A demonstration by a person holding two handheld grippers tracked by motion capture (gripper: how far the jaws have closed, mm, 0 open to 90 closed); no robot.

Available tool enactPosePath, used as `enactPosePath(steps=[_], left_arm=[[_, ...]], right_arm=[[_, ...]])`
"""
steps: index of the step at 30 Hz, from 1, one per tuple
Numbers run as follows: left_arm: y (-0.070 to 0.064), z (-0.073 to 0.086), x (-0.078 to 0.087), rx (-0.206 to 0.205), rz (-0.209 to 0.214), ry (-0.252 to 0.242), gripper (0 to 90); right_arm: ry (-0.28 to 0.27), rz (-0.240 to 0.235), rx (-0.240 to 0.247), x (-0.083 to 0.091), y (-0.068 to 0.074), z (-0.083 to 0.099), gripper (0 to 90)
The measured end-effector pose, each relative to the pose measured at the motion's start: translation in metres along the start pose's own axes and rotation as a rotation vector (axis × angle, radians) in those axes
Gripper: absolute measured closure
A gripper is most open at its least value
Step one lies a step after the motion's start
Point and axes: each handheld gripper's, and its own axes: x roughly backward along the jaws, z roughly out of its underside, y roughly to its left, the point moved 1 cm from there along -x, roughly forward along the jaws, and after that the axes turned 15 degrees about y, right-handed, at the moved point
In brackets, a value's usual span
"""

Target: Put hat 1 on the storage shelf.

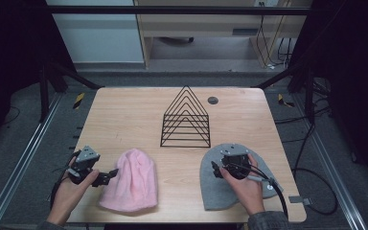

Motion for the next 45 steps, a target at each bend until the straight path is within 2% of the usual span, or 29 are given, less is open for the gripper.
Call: enactPosePath(steps=[2,5,7,10,12,15,16,18,20,21,23,25,29,31,34,36,38,41,45], left_arm=[[-0.003,-0.001,0.002,-0.009,0.000,-0.008,5.9],[-0.006,-0.005,0.005,-0.018,0.024,-0.031,7.1],[-0.006,-0.013,0.005,-0.053,0.023,-0.021,7.4],[-0.005,-0.030,0.006,-0.072,0.049,-0.021,8.9],[-0.002,-0.042,0.005,-0.088,0.059,0.004,11.6],[0.000,-0.064,0.001,-0.114,0.072,0.078,14.0],[0.001,-0.069,-0.002,-0.115,0.073,0.091,15.5],[0.004,-0.076,-0.010,-0.097,0.110,0.113,16.0],[0.008,-0.080,-0.017,-0.098,0.098,0.145,16.3],[0.009,-0.082,-0.021,-0.099,0.090,0.154,19.8],[0.011,-0.087,-0.027,-0.089,0.106,0.166,21.9],[0.010,-0.093,-0.031,-0.075,0.106,0.152,22.7],[0.004,-0.094,-0.043,-0.055,0.098,0.139,26.4],[0.003,-0.092,-0.049,-0.050,0.104,0.163,27.8],[0.002,-0.088,-0.057,-0.042,0.081,0.183,30.5],[0.003,-0.087,-0.060,-0.037,0.088,0.188,36.0],[0.004,-0.086,-0.063,-0.029,0.101,0.189,36.9],[0.002,-0.087,-0.067,-0.037,0.127,0.196,41.6],[-0.002,-0.088,-0.073,-0.065,0.124,0.231,47.0]], right_arm=[[0.003,0.007,0.003,-0.001,0.000,0.000,21.0],[0.016,0.002,-0.003,-0.001,-0.002,0.003,23.0],[0.005,-0.001,-0.009,0.000,-0.004,0.005,25.7],[-0.008,-0.005,-0.012,0.000,-0.005,0.006,26.3],[-0.013,0.000,-0.008,0.001,-0.006,0.007,26.7],[-0.009,-0.001,-0.004,0.001,-0.006,0.008,27.4],[-0.006,-0.003,-0.007,0.001,-0.006,0.008,27.5],[-0.004,-0.004,-0.012,0.001,-0.006,0.008,27.5],[-0.006,-0.001,-0.016,0.001,-0.007,0.008,27.5],[-0.005,-0.003,-0.018,0.001,-0.007,0.009,27.5],[-0.004,-0.006,-0.024,0.000,-0.007,0.009,27.4],[-0.004,-0.013,-0.030,0.000,-0.007,0.009,26.9],[-0.014,-0.028,-0.036,0.001,-0.006,0.008,26.1],[-0.012,-0.027,-0.029,0.000,-0.005,0.008,25.7],[0.002,-0.035,-0.037,-0.001,-0.004,0.007,23.2],[-0.006,-0.057,-0.038,0.000,-0.005,0.007,21.8],[-0.007,-0.060,-0.040,0.000,-0.005,0.007,21.8],[-0.001,-0.067,-0.034,-0.001,-0.004,0.007,21.9],[0.005,-0.066,-0.034,-0.001,-0.004,0.007,22.1]])
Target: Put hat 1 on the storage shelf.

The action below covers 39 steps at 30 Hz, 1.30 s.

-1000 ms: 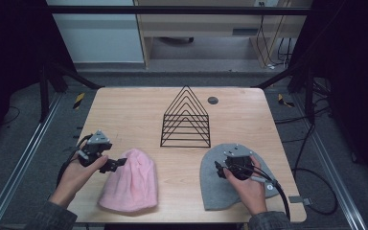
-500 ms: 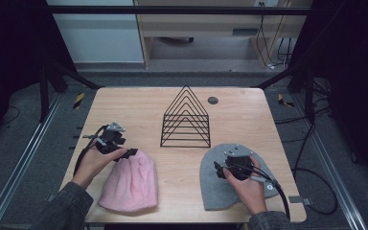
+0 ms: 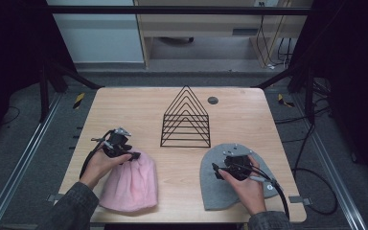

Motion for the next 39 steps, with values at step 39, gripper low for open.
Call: enactPosePath(steps=[39], left_arm=[[-0.055,0.010,0.117,-0.146,-0.097,-0.296,72.7]], right_arm=[[-0.030,-0.004,0.068,-0.001,0.013,-0.004,26.7]])
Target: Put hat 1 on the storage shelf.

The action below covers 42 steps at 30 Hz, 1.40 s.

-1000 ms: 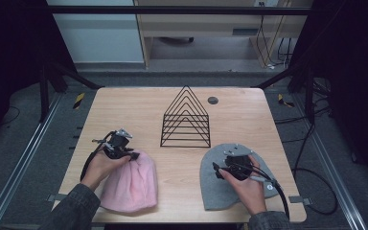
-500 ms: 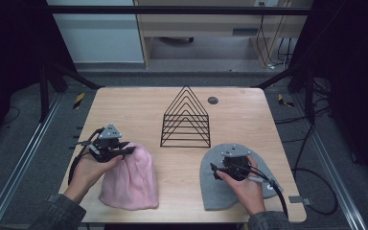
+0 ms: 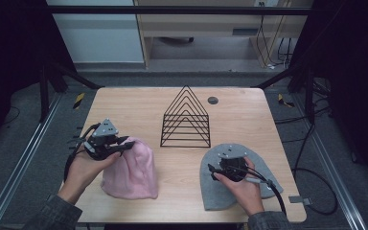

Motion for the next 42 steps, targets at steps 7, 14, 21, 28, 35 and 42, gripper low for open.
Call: enactPosePath(steps=[7,14,21,28,35,42], left_arm=[[-0.006,-0.012,0.015,-0.014,-0.021,-0.045,72.9],[-0.011,-0.032,0.032,-0.035,-0.036,-0.087,73.2],[-0.010,-0.056,0.043,-0.042,-0.038,-0.131,73.2],[-0.015,-0.077,0.051,-0.044,-0.052,-0.153,73.1],[-0.017,-0.084,0.054,-0.043,-0.040,-0.161,73.1],[-0.011,-0.081,0.057,-0.025,-0.036,-0.168,72.8]], right_arm=[[-0.025,-0.041,0.015,0.005,0.005,-0.004,30.1],[-0.066,-0.097,0.080,0.023,0.025,-0.025,34.1],[-0.104,-0.158,0.148,0.032,0.051,-0.055,37.1],[-0.106,-0.257,0.186,0.028,0.085,-0.078,40.5],[-0.060,-0.273,0.212,0.007,0.099,-0.094,48.5],[-0.082,-0.326,0.220,0.010,0.093,-0.100,79.1]])
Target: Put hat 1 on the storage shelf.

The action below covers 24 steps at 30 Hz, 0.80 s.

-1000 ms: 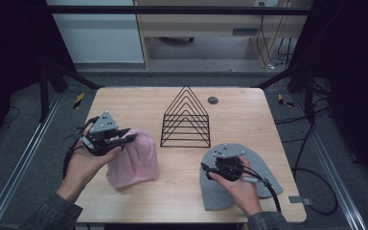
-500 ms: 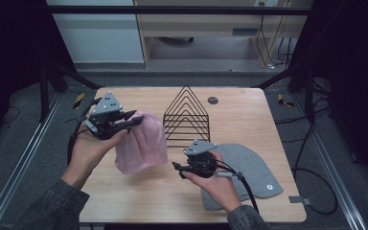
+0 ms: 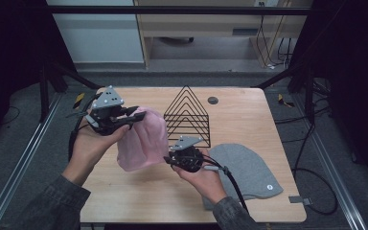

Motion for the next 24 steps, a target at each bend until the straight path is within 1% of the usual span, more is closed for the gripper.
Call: enactPosePath(steps=[2,4,5,9,14,21,24], left_arm=[[0.003,0.001,0.001,0.020,0.019,-0.012,72.8],[0.005,0.001,0.002,0.022,0.017,-0.015,72.8],[0.006,0.001,0.002,0.028,0.021,-0.019,72.8],[0.010,-0.003,0.001,0.030,0.040,-0.022,72.6],[0.012,-0.017,0.003,0.015,0.050,-0.033,72.5],[0.015,-0.032,0.006,-0.012,0.063,-0.043,72.5],[0.017,-0.035,0.007,-0.018,0.069,-0.060,72.5]], right_arm=[[-0.005,-0.008,0.004,0.005,-0.002,0.000,82.5],[-0.008,-0.016,0.007,0.009,-0.005,0.000,83.5],[-0.006,-0.015,0.014,0.011,-0.006,0.000,83.7],[-0.001,-0.010,0.024,0.022,-0.011,-0.002,83.9],[0.004,-0.005,0.058,0.032,-0.015,-0.008,83.9],[0.002,0.010,0.077,0.047,-0.023,-0.014,84.0],[-0.003,0.016,0.078,0.053,-0.027,-0.016,84.1]])
